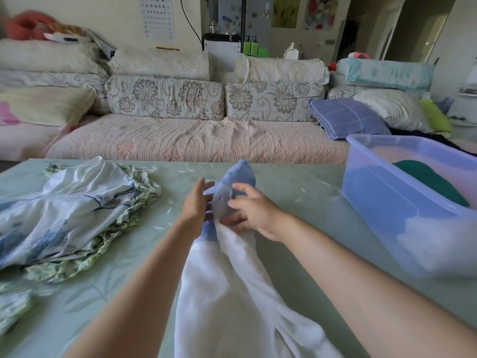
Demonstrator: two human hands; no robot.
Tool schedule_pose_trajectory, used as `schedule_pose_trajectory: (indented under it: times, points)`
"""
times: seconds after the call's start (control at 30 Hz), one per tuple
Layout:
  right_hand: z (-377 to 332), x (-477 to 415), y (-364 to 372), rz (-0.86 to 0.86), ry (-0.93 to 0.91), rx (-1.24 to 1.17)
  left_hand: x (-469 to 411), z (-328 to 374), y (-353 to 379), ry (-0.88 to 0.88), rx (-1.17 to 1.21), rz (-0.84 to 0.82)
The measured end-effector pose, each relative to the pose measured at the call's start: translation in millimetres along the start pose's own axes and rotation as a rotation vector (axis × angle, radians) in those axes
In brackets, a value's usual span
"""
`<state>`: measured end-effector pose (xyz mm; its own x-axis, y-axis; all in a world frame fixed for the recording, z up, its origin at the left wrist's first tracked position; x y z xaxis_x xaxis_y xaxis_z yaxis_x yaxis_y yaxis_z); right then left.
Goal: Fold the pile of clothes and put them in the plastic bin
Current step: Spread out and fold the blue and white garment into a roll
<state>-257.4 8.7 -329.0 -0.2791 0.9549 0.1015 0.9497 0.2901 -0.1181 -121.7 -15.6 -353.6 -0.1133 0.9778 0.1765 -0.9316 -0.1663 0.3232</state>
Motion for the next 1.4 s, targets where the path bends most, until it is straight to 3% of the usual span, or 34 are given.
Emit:
schedule_pose_trajectory:
  times: [0.07,0.2,0.3,0.37,0.43,0.53,0.6,0.63,0.7,0.8,0.87,1.0,1.2,1.4]
  points:
    - [8,2,18,-0.077,-0.011,0.16,-4,6,-10,-0.042,-0.116,-0.027]
    - [9,-1,13,0.074,-0.191,0.62,-16,8,-18,0.189,-0.665,0.068]
    - [8,1,2,0.205,-0.36,1.069,-23,1,-23,0.267,-0.931,0.141]
    - [18,-3,2,0.144,-0.334,1.238,-22,7,-25,0.37,-1.078,0.234]
    - [34,-9,3,0.027,-0.214,1.286,-16,27,-11,0.639,-1.141,0.292]
    - [48,-13,9,-0.06,-0.12,1.28,-13,39,37,0.896,-1.186,-0.054]
    - [51,-14,15,-0.027,-0.127,1.251,-25,16,46,0.839,-1.328,-0.244]
    - [53,-14,17,-0.021,-0.121,1.242,-32,1,39,0.804,-1.43,-0.261]
    - [59,-13,19,-0.047,-0.075,1.259,-47,-26,10,0.615,-1.633,-0.226]
    - [62,-9,20,-0.068,-0.067,1.332,-58,-42,-26,0.257,-1.607,-0.2]
    - [60,-4,26,-0.102,-0.103,1.37,-60,-42,-33,0.224,-1.637,-0.207]
    - [55,16,53,-0.165,-0.218,1.451,-63,-39,-45,0.219,-1.625,-0.207]
    - [66,57,86,-0.271,-0.136,1.543,-54,-27,-50,0.203,-1.575,-0.031]
    - [66,42,64,-0.255,-0.092,1.438,-29,-1,-28,0.633,-1.587,0.037]
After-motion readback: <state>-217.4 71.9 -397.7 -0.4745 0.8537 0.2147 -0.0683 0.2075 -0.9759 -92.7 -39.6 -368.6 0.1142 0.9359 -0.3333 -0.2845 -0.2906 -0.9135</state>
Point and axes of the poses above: each hand's wrist, its own x-axis away from the middle knuckle, its own y-axis out of the palm, z = x × y, the point moved 6 cm from there along -x, towards the middle knuckle, and after that the axes turned 4 degrees about x, right-handed, at the moved point
